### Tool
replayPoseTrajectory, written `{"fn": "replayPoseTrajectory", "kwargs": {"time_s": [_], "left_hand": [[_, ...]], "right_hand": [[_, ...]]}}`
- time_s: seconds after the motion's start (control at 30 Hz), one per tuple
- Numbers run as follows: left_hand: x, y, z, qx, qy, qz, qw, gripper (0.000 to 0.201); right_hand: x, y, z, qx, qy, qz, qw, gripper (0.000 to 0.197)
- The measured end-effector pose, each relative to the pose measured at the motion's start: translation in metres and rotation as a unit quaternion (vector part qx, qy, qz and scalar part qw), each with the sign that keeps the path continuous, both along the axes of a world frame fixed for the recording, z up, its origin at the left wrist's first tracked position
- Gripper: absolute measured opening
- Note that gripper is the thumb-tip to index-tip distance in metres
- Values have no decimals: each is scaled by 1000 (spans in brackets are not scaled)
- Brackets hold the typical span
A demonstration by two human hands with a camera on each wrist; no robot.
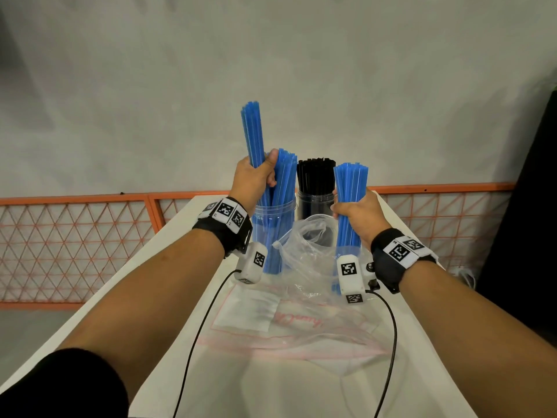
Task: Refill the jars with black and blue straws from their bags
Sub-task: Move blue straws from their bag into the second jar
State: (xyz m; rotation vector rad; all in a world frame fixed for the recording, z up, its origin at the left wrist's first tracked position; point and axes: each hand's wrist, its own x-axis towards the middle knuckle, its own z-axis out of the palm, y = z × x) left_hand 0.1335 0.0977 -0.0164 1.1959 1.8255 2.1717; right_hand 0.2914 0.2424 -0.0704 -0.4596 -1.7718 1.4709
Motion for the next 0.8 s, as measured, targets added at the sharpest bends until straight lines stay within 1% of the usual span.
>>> {"fn": "replayPoseTrajectory", "kwargs": {"time_s": [0.07, 0.2, 0.33, 0.4, 0.47, 0.53, 0.57, 0.6, 0.63, 0.67, 0.7, 0.73, 0.77, 0.8], "left_hand": [[1, 2, 7, -10, 2, 3, 1000, 33], [-3, 4, 43, 12, 40, 35, 998, 22], [-10, 8, 76, 20, 93, 79, 992, 21], [-14, 9, 88, 24, 109, 94, 989, 22], [-18, 10, 97, 17, 132, 109, 985, 19], [-22, 10, 95, -14, 151, 113, 982, 6], [-23, 10, 89, -42, 155, 109, 981, 9], [-24, 11, 78, -83, 161, 102, 978, 15], [-24, 11, 66, -134, 176, 96, 971, 21], [-25, 11, 55, -181, 203, 96, 958, 23], [-26, 12, 46, -212, 238, 106, 942, 21], [-28, 12, 44, -221, 270, 121, 929, 16], [-28, 12, 47, -213, 298, 133, 921, 17], [-29, 12, 53, -204, 328, 137, 912, 25]], "right_hand": [[1, 0, 0, 0, -2, 1, 1000, 31], [3, 0, 0, 0, -4, -2, 1000, 30], [2, 0, 0, -5, -5, 0, 1000, 30], [2, 0, 0, -6, -8, -1, 1000, 30], [3, 1, -1, -6, -9, -1, 1000, 30], [3, 1, -1, -3, -10, -4, 1000, 28], [3, 1, -1, -2, -10, -5, 1000, 27], [3, 1, -1, -1, -9, -6, 1000, 26], [3, 1, -1, 0, -9, -6, 1000, 25], [3, 1, -1, 2, -10, -6, 1000, 24], [3, 1, -1, 2, -12, -8, 1000, 24], [3, 1, -1, 2, -11, -9, 1000, 23], [3, 1, -1, 1, -10, -9, 1000, 23], [3, 1, -1, 0, -10, -8, 1000, 24]]}}
